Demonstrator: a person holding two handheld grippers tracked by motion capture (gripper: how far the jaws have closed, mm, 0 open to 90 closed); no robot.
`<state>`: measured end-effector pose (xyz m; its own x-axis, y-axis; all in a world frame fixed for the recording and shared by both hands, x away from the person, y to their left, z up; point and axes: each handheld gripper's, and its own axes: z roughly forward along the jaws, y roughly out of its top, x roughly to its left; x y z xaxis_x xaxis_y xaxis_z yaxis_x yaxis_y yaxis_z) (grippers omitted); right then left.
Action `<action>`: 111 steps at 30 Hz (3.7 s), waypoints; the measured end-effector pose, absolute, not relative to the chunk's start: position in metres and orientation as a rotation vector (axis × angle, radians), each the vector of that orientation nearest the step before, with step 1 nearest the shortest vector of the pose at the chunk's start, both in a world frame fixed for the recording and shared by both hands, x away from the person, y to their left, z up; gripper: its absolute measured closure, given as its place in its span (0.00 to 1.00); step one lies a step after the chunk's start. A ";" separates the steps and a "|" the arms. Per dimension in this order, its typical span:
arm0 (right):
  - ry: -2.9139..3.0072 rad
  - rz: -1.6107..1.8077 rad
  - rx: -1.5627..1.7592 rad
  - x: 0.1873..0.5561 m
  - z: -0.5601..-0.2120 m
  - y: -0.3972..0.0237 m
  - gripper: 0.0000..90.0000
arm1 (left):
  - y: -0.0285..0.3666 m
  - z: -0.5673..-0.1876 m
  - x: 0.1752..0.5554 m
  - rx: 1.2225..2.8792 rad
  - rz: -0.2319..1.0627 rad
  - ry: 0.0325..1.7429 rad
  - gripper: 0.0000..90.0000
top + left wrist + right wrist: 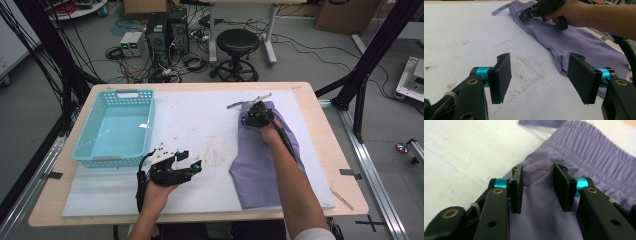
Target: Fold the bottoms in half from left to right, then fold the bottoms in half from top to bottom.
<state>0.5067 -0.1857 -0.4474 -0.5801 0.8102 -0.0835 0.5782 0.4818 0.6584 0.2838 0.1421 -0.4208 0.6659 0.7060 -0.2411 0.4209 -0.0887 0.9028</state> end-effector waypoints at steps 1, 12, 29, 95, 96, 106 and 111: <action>2.335 0.855 1.164 0.507 -0.449 -0.184 0.67 | 0.143 -0.421 0.284 1.717 0.309 0.915 0.40; 2.193 0.914 1.276 0.513 -0.436 -0.223 0.69 | 0.134 -0.420 0.288 1.706 0.282 0.894 0.40; 2.159 0.911 1.303 0.499 -0.428 -0.286 0.84 | 0.127 -0.417 0.296 1.687 0.288 0.894 0.33; 2.162 1.143 1.267 0.298 -0.429 -0.362 0.65 | 0.072 -0.432 0.306 1.755 0.217 0.909 0.48; 2.170 1.140 1.271 0.298 -0.430 -0.361 0.65 | 0.068 -0.433 0.306 1.764 0.215 0.912 0.50; 2.241 1.078 1.321 0.294 -0.443 -0.358 0.73 | 0.033 -0.454 0.317 1.887 0.158 0.972 0.56; 2.240 1.083 1.342 0.295 -0.445 -0.355 0.70 | 0.025 -0.458 0.320 1.890 0.138 0.981 0.56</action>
<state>0.2954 -0.3548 -0.4451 -0.5111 0.8526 0.1090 0.6150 0.2742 0.7393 0.3195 0.0253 -0.4580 0.6695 0.6790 -0.3012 0.5699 -0.2095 0.7945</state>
